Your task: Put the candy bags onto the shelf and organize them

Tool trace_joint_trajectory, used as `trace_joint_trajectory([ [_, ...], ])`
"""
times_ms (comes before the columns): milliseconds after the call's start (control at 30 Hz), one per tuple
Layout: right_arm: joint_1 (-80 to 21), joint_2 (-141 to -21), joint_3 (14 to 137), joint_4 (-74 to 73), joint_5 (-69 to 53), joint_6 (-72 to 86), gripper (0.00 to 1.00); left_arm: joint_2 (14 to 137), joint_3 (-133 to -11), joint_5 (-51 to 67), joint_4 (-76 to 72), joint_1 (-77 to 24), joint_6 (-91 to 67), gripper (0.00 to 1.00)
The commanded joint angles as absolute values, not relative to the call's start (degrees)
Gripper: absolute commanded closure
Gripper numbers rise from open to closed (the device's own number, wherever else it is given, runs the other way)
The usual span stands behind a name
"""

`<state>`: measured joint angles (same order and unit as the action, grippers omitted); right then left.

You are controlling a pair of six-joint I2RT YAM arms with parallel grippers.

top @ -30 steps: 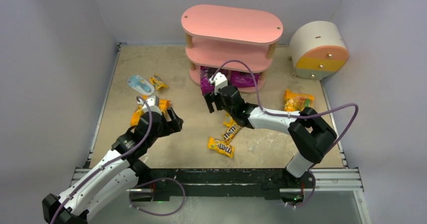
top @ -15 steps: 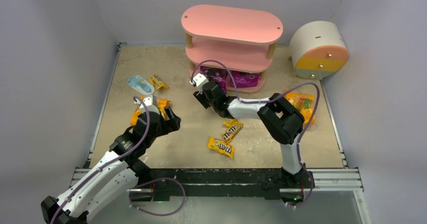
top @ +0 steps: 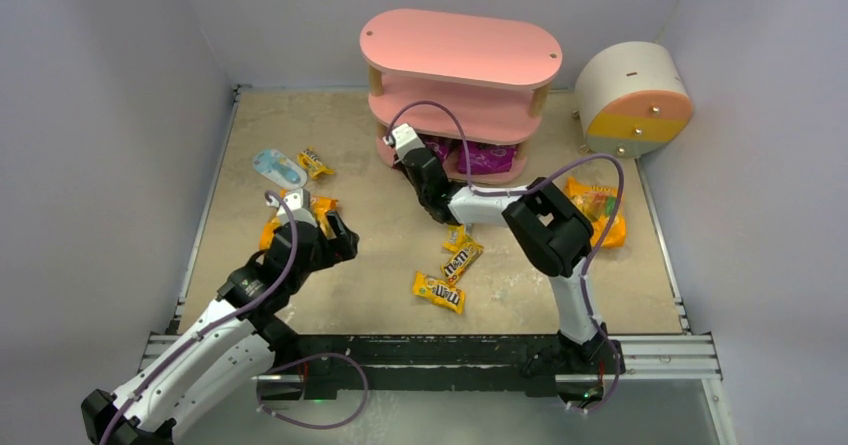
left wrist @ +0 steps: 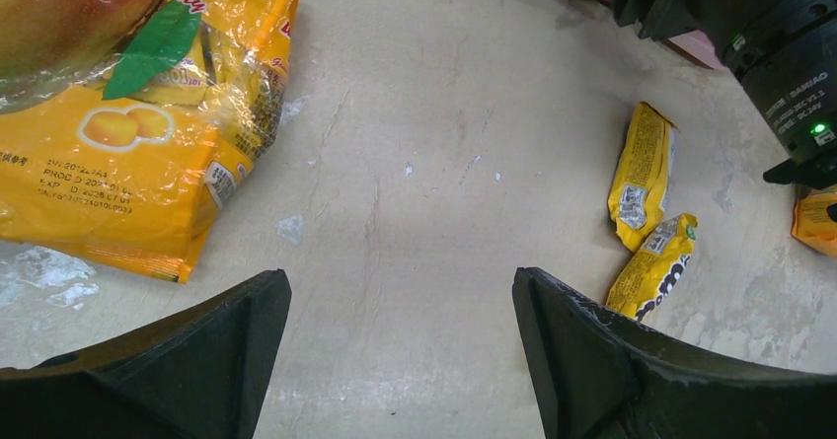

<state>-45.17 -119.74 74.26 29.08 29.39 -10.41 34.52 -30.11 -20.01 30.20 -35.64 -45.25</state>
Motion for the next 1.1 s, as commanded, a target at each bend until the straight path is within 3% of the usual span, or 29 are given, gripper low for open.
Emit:
trace_joint_trajectory([
  [0, -42.3, -120.3, 76.5, 34.1, 33.4, -13.8, 0.64, 34.4, -32.4, -21.3, 30.0, -35.5, -44.8, 0.12],
  [400, -40.1, -121.0, 76.9, 36.1, 31.0, -17.4, 0.60, 34.9, -33.2, -22.9, 31.9, -35.4, -46.3, 0.12],
  [600, -41.8, -112.0, 71.8, 31.9, 22.5, -14.2, 0.45, 39.2, -39.7, -28.0, 40.1, -35.4, -51.9, 0.11],
  [733, -45.7, -104.8, 66.5, 29.3, 18.1, -15.2, 0.31, 46.6, -44.8, -31.3, 45.4, -34.6, -57.8, 0.04],
  [1000, -49.9, -83.4, 45.6, 36.5, 12.5, 0.3, 0.03, 51.2, -45.0, -19.6, 38.9, -9.5, -52.5, 0.02],
  [1067, -49.8, -77.1, 39.8, 39.2, 8.9, 4.0, 0.02, 51.5, -44.4, -17.0, 38.3, -4.8, -51.8, 0.02],
])
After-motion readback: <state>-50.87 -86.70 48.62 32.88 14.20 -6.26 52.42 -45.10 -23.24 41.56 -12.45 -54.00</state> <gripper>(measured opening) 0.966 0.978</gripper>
